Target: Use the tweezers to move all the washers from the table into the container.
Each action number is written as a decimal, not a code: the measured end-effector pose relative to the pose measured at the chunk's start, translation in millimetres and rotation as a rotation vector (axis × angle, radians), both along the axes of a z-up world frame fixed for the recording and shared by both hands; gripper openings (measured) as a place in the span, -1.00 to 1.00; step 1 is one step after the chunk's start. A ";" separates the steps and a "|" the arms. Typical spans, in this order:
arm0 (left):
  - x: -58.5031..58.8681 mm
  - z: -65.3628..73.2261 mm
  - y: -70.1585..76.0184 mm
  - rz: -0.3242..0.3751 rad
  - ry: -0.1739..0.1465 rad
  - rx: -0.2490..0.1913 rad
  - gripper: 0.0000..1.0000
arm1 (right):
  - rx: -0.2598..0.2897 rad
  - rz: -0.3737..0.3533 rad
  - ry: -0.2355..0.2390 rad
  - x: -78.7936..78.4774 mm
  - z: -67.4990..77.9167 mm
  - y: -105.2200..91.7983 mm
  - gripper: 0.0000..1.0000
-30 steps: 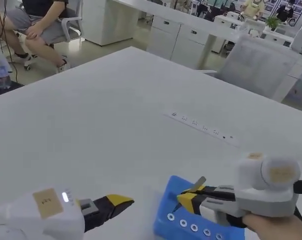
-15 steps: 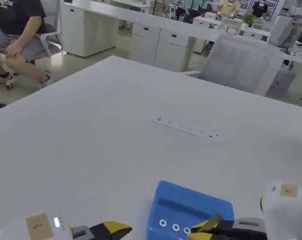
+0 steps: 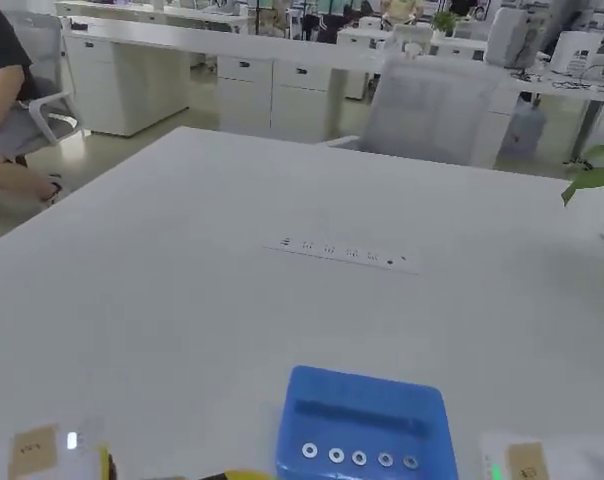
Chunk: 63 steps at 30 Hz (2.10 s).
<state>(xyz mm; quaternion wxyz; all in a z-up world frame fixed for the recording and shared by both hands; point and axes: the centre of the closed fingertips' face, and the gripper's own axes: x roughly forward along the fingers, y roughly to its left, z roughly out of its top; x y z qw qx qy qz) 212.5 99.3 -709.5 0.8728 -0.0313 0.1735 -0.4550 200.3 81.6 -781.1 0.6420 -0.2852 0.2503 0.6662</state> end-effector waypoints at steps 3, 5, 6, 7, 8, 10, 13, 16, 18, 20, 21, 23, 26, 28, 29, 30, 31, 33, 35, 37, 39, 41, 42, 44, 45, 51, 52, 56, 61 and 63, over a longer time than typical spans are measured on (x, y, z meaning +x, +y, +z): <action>-4.0 -2.1 -12.5 -0.107 -0.044 0.089 -0.59 | -0.008 0.037 -0.022 -6.4 0.3 2.9 -0.93; -10.1 -1.5 -24.6 -0.195 -0.075 0.125 -0.70 | -0.006 0.043 -0.028 -7.8 1.6 3.7 -0.93; -14.5 -2.1 -30.7 -0.245 -0.087 0.148 -0.75 | -0.004 0.044 -0.029 -7.9 2.1 3.8 -0.93; -16.8 -4.0 -33.7 -0.273 -0.090 0.171 -0.79 | -0.001 0.043 -0.031 -8.5 3.1 4.1 -0.93; -19.0 -6.2 -36.3 -0.297 -0.088 0.196 -0.80 | 0.000 0.043 -0.035 -9.0 3.8 4.2 -0.93; -23.1 -8.7 -41.4 -0.344 -0.098 0.236 -0.81 | 0.002 0.041 -0.041 -11.0 4.8 4.4 -0.94; -25.1 -7.4 -48.4 -0.381 -0.109 0.247 -0.93 | -0.002 0.040 -0.055 -13.3 4.4 4.7 -0.94; -25.6 -9.4 -50.3 -0.416 -0.126 0.273 -1.00 | -0.010 0.047 -0.065 -16.7 2.9 3.7 -0.94; -26.6 -9.7 -50.8 -0.443 -0.147 0.288 -1.00 | -0.017 0.042 -0.070 -16.4 2.1 2.2 -0.94; -26.9 -10.3 -50.7 -0.455 -0.154 0.305 -1.00 | -0.018 0.029 -0.072 -15.1 1.5 0.7 -0.94; -27.2 -10.4 -50.4 -0.461 -0.157 0.310 -1.00 | -0.017 0.024 -0.071 -14.9 1.2 0.3 -0.94; -27.1 -12.8 -48.1 -0.475 -0.162 0.336 -1.00 | -0.020 0.013 -0.071 -14.9 -1.4 -1.5 -0.93; -26.5 -24.9 -40.5 -0.518 -0.196 0.452 -1.00 | -0.079 0.012 -0.101 -14.8 -12.8 -9.1 -0.93; -31.3 -30.8 -41.6 -0.533 -0.192 0.458 -1.00 | -0.090 0.016 -0.092 -18.0 -16.7 -9.2 -0.94; -32.3 -33.7 -41.6 -0.533 -0.191 0.460 -1.00 | -0.094 0.016 -0.092 -18.9 -19.7 -9.6 -0.94; -33.0 -36.7 -41.8 -0.535 -0.188 0.465 -1.00 | -0.103 0.016 -0.091 -19.6 -22.4 -10.4 -0.94; -33.6 -41.4 -39.8 -0.542 -0.182 0.480 -1.00 | -0.125 0.020 -0.094 -20.9 -27.8 -13.0 -0.94; -33.4 -53.0 -34.7 -0.549 -0.165 0.532 -1.00 | -0.149 0.022 -0.106 -21.3 -34.9 -16.4 -0.94; -33.7 -62.6 -31.4 -0.558 -0.153 0.563 -1.00 | -0.154 0.018 -0.100 -21.9 -39.0 -18.0 -0.94; -33.0 -71.2 -29.0 -0.554 -0.128 0.575 -1.00 | -0.167 0.018 -0.102 -22.0 -43.2 -20.6 -0.94; -31.9 -79.6 -26.4 -0.554 -0.119 0.590 -1.00 | -0.182 0.019 -0.107 -21.4 -46.5 -22.3 -0.94; -30.6 -88.4 -22.9 -0.552 -0.102 0.610 -1.00 | -0.192 0.025 -0.112 -20.4 -48.9 -22.9 -0.94; -29.9 -91.3 -21.7 -0.552 -0.100 0.618 -1.00 | -0.193 0.026 -0.113 -19.4 -50.5 -22.9 -0.95; -28.1 -95.8 -20.0 -0.549 -0.092 0.625 -1.00 | -0.192 0.028 -0.111 -17.0 -53.1 -22.8 -0.95; -26.8 -98.4 -19.3 -0.543 -0.083 0.628 -1.00 | -0.190 0.028 -0.111 -16.2 -54.2 -22.6 -0.95; -22.2 -112.8 -15.3 -0.536 -0.055 0.650 -1.00 | -0.185 0.039 -0.099 -12.4 -61.3 -20.3 -0.95; -21.8 -115.3 -14.6 -0.535 -0.050 0.656 -1.00 | -0.182 0.037 -0.096 -11.9 -61.9 -19.9 -0.95; -19.4 -125.0 -12.6 -0.533 -0.033 0.674 -1.00 | -0.172 0.033 -0.078 -10.7 -64.4 -18.1 -0.95; -16.2 -134.6 -11.1 -0.532 -0.007 0.691 -1.00 | -0.159 0.026 -0.055 -8.6 -70.2 -15.4 -0.94; -16.1 -138.4 -11.1 -0.537 0.004 0.697 -1.00 | -0.153 0.013 -0.025 -8.9 -73.5 -14.9 -0.93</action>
